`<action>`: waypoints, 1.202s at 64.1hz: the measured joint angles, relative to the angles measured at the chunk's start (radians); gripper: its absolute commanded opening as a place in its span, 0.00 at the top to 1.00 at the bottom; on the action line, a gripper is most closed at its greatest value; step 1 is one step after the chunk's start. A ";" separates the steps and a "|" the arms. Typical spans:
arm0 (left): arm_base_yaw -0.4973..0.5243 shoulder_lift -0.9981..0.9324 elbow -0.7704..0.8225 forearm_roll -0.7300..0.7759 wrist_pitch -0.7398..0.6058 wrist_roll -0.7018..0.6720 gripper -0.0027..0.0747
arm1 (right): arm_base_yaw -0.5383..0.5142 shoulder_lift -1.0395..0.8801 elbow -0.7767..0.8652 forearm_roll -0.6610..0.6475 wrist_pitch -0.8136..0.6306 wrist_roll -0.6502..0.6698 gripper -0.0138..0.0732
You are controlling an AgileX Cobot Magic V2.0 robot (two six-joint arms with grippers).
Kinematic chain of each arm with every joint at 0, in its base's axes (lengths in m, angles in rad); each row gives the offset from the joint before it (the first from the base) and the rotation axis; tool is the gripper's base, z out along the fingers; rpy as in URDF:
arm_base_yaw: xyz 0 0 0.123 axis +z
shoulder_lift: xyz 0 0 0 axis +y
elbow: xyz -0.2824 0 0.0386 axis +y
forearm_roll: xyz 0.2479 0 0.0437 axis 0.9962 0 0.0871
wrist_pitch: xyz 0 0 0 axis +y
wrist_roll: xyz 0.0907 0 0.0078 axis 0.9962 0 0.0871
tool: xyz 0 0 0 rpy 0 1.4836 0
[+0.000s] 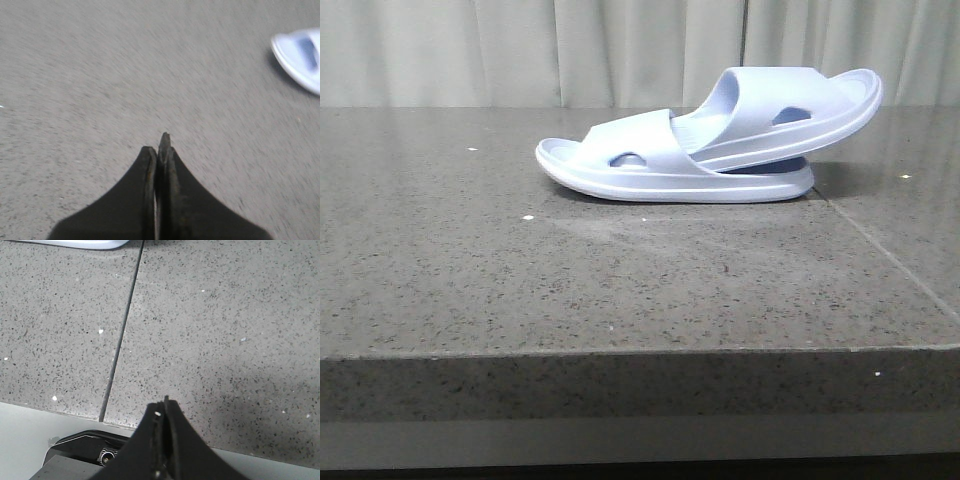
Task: Insert blue slippers together front up
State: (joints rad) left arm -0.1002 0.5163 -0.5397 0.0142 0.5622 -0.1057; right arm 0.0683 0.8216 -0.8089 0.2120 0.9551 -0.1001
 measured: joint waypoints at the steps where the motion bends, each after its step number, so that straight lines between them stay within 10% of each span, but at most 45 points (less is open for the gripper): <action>1: 0.013 -0.019 0.021 -0.008 -0.022 0.000 0.99 | 0.000 0.000 0.000 0.000 0.000 0.000 0.92; 27: 0.130 -0.510 0.469 -0.135 -0.331 0.000 0.99 | 0.000 0.000 0.000 0.000 0.000 0.000 0.92; 77: 0.127 -0.520 0.542 -0.003 -0.514 0.000 0.99 | 0.000 0.000 0.000 0.000 0.002 0.000 0.92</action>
State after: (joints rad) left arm 0.0267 -0.0040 0.0026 0.0110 0.0477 -0.1057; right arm 0.0683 0.8216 -0.8089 0.2120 0.9570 -0.1001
